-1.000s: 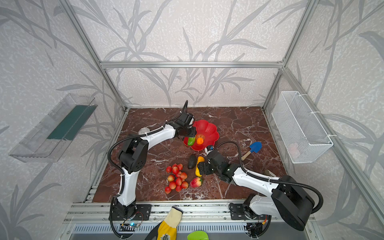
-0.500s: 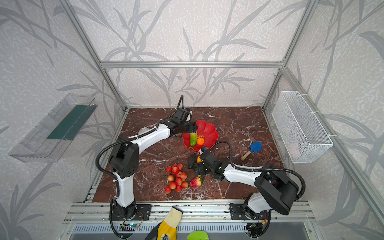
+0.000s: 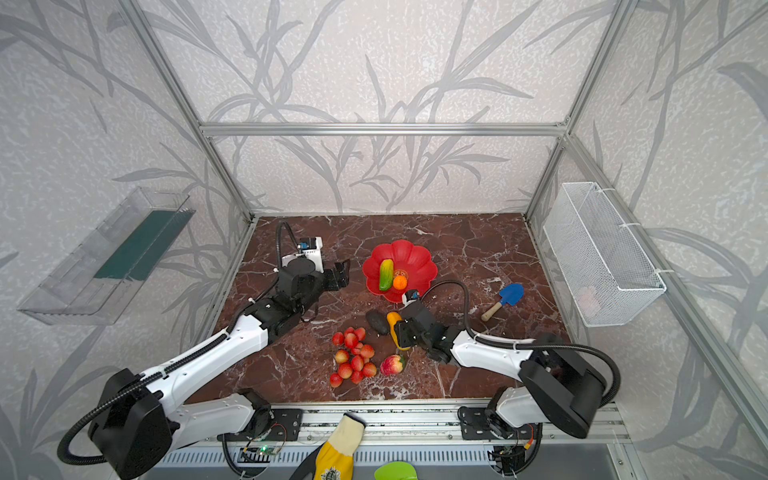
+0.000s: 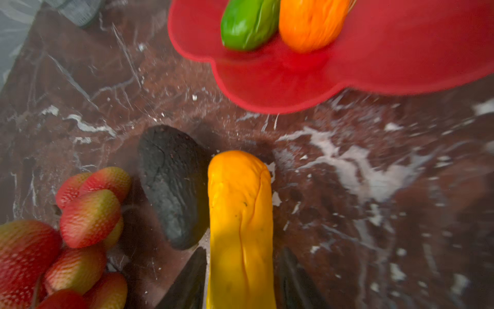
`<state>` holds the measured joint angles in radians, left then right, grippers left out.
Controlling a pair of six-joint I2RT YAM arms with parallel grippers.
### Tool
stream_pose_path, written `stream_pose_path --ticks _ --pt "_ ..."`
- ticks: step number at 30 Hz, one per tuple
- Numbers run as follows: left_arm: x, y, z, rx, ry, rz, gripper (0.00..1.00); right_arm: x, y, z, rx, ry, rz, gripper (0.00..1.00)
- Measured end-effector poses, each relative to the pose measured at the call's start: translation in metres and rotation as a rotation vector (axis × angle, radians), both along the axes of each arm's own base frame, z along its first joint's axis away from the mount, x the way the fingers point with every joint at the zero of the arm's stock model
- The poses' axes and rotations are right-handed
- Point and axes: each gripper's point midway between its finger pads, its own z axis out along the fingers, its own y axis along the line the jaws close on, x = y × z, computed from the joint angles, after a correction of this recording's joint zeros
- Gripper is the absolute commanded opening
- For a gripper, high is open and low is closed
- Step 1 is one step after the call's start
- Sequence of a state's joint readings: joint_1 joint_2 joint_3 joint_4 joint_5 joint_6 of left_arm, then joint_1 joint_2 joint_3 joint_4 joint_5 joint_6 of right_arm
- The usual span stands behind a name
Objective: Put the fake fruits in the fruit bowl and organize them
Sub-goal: 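Grasp the yellow fruit with the right gripper and place it in the bowl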
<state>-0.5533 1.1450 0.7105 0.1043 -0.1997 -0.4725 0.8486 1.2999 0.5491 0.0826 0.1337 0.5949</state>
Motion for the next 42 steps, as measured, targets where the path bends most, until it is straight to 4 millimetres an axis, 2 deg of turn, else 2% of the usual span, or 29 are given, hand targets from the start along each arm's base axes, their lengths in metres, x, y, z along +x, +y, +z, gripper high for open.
stream_pose_path --ticks 3,5,8,10,13,15,19,24,28,32,34,38,42 --pt "-0.02 0.018 -0.036 0.002 0.07 0.038 0.84 0.011 -0.016 0.042 0.031 -0.119 -0.039 0.44" --pt "-0.031 0.024 -0.054 -0.006 0.109 0.049 0.84 0.022 -0.028 0.062 0.028 -0.172 -0.072 0.45" --pt "-0.039 0.029 -0.067 -0.019 0.142 0.061 0.84 0.041 -0.038 0.078 0.003 -0.212 -0.099 0.56" --pt "-0.04 0.029 -0.068 -0.032 0.15 0.065 0.84 0.051 -0.034 0.082 -0.02 -0.209 -0.086 0.64" --pt "-0.041 0.028 -0.063 -0.052 0.14 0.063 0.84 0.054 -0.016 0.075 -0.031 -0.161 -0.016 0.74" --pt "-0.041 0.028 -0.062 -0.055 0.137 0.064 0.84 0.05 -0.006 0.063 -0.043 -0.126 0.025 0.75" --pt "-0.04 0.029 -0.062 -0.072 0.141 0.074 0.84 0.026 0.008 0.025 -0.087 -0.016 0.105 0.76" --pt "-0.039 0.03 -0.063 -0.075 0.146 0.084 0.84 -0.004 0.015 -0.008 -0.135 0.063 0.165 0.74" --pt "-0.038 0.032 -0.068 -0.082 0.162 0.097 0.84 -0.011 0.017 -0.032 -0.177 0.117 0.174 0.67" --pt "-0.038 0.032 -0.071 -0.082 0.173 0.102 0.84 -0.012 0.014 -0.056 -0.222 0.162 0.165 0.46" --pt "-0.038 0.033 -0.07 -0.086 0.177 0.106 0.84 -0.01 0.013 -0.056 -0.224 0.156 0.159 0.35" --pt "-0.037 0.033 -0.068 -0.092 0.178 0.105 0.84 -0.01 0.006 -0.046 -0.221 0.121 0.137 0.29" --pt "-0.037 0.032 -0.068 -0.106 0.184 0.106 0.84 -0.007 -0.013 -0.01 -0.211 0.026 0.085 0.28"
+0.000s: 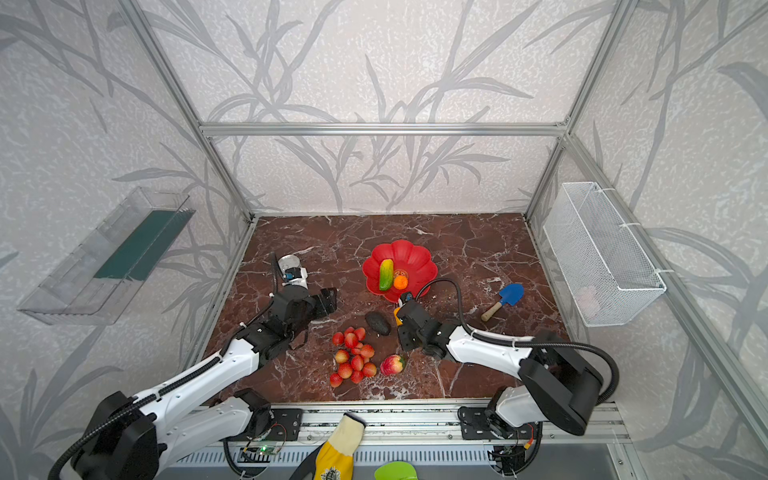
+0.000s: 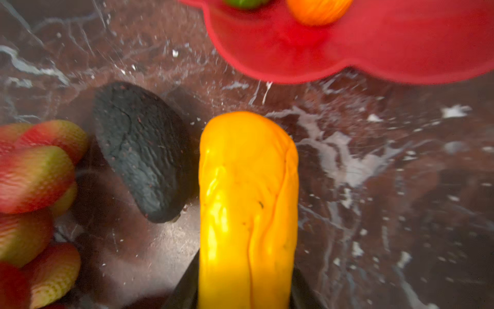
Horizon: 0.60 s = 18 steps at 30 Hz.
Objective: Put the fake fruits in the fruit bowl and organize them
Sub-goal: 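Grasp the yellow fruit with the right gripper and place it in the bowl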
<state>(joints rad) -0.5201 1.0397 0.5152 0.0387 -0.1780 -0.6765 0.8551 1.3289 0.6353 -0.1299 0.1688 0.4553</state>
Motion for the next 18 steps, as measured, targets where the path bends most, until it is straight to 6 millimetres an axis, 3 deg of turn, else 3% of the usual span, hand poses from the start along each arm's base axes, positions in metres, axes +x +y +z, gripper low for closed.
stream_pose_path --ticks 4,7,12,18 --pt "0.002 -0.004 -0.004 -0.012 0.013 -0.013 0.84 0.02 -0.017 0.052 0.077 -0.146 -0.057 0.28" --pt "0.002 -0.009 -0.012 -0.017 0.042 -0.03 0.84 0.042 -0.031 0.066 0.074 -0.184 -0.106 0.28" --pt "0.003 -0.021 -0.016 -0.047 0.073 -0.073 0.83 0.097 -0.027 0.072 0.021 -0.203 -0.131 0.29" --pt "0.0 -0.034 -0.014 -0.109 0.102 -0.12 0.81 0.162 -0.017 0.037 -0.032 -0.154 -0.134 0.3"
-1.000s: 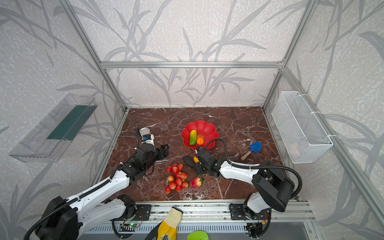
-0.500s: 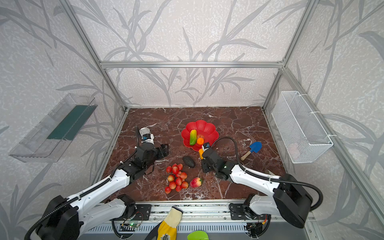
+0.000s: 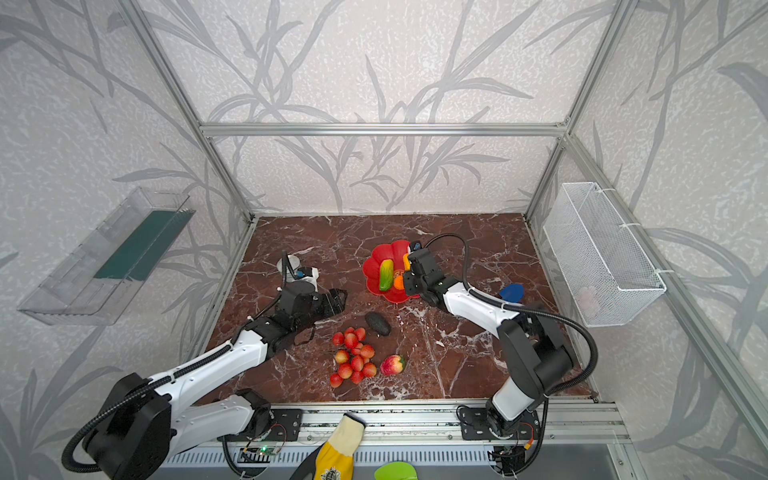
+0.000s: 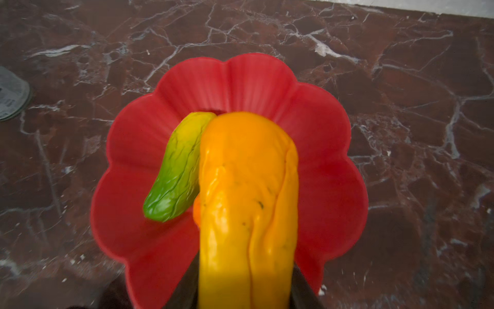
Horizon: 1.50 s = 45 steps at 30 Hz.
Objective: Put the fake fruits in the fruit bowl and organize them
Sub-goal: 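Grasp the yellow fruit with the right gripper and place it in the bowl, then grasp the dark avocado with the left gripper and place it in the bowl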
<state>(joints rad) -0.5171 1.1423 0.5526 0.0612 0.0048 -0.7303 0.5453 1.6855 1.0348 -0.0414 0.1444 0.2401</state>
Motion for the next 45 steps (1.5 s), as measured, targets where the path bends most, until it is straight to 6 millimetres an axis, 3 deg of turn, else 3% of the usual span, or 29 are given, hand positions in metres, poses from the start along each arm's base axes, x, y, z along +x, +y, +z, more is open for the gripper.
stream_pose_path --ticks 4,8,11,14,16,20,23,30,33,39,42,45 --pt "-0.004 -0.008 -0.001 -0.041 0.022 -0.018 0.8 0.026 -0.002 -0.031 -0.024 0.054 -0.016 0.36" --pt "-0.011 -0.017 -0.002 -0.061 0.038 -0.051 0.8 0.034 -0.007 -0.046 -0.034 0.08 -0.027 0.62" --pt "-0.014 -0.024 -0.008 -0.062 0.06 -0.075 0.8 0.038 -0.009 -0.041 -0.028 0.078 -0.026 0.74" --pt "-0.016 -0.033 -0.02 -0.049 0.103 -0.105 0.79 0.038 -0.012 -0.023 -0.006 0.048 -0.028 0.82" --pt "-0.016 -0.039 -0.027 -0.038 0.132 -0.12 0.79 0.032 -0.02 0.001 0.019 0.005 -0.035 0.85" --pt "-0.012 -0.06 -0.038 -0.026 0.186 -0.167 0.77 0.004 -0.033 0.067 0.12 -0.13 -0.033 0.87" --pt "-0.009 -0.075 -0.043 -0.021 0.215 -0.201 0.77 -0.018 -0.042 0.095 0.181 -0.206 -0.032 0.88" --pt "-0.005 -0.103 -0.067 -0.002 0.307 -0.259 0.74 -0.068 -0.067 0.065 0.166 -0.146 -0.055 0.91" --pt "-0.008 -0.111 -0.08 -0.004 0.35 -0.278 0.73 -0.082 -0.077 0.064 0.157 -0.144 -0.07 0.91" --pt "-0.007 -0.145 -0.078 -0.033 0.368 -0.345 0.71 -0.091 -0.086 0.079 0.163 -0.192 -0.089 0.93" --pt "-0.005 -0.162 -0.073 -0.056 0.359 -0.379 0.7 -0.092 -0.088 0.076 0.154 -0.186 -0.095 0.93" --pt "-0.005 -0.166 -0.071 -0.054 0.36 -0.388 0.7 -0.094 -0.09 0.07 0.143 -0.175 -0.095 0.93"
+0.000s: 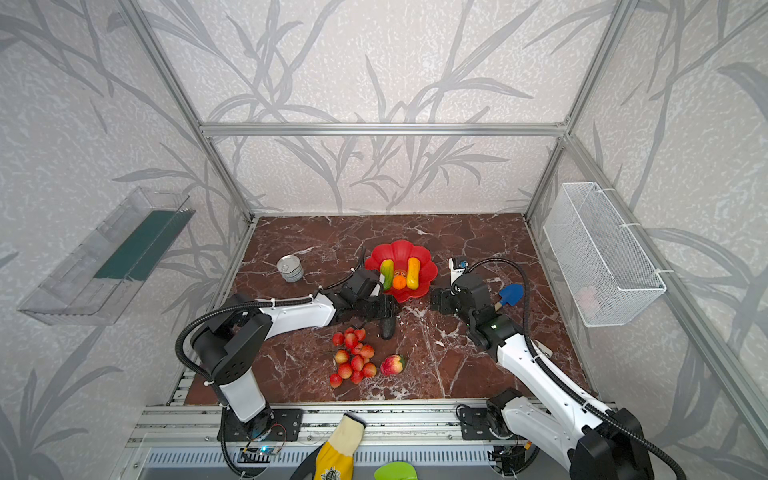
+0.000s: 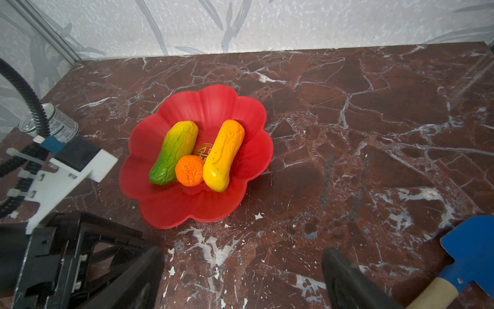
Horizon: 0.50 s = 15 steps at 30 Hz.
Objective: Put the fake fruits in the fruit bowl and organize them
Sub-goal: 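Grasp the dark avocado with the left gripper and place it in the bowl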
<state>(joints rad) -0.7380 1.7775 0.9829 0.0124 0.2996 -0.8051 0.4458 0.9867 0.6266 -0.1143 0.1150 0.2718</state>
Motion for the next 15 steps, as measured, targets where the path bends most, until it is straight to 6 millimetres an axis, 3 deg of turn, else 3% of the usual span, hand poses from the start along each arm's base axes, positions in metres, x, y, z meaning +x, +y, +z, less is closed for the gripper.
stream_pose_path --ticks 8,15 --pt "-0.009 0.021 -0.002 0.127 -0.014 0.006 0.7 -0.003 -0.001 -0.007 -0.009 0.015 0.004 0.94" --pt "-0.032 0.014 -0.009 0.201 -0.009 -0.058 0.66 -0.003 -0.001 -0.008 -0.01 0.019 0.006 0.94"
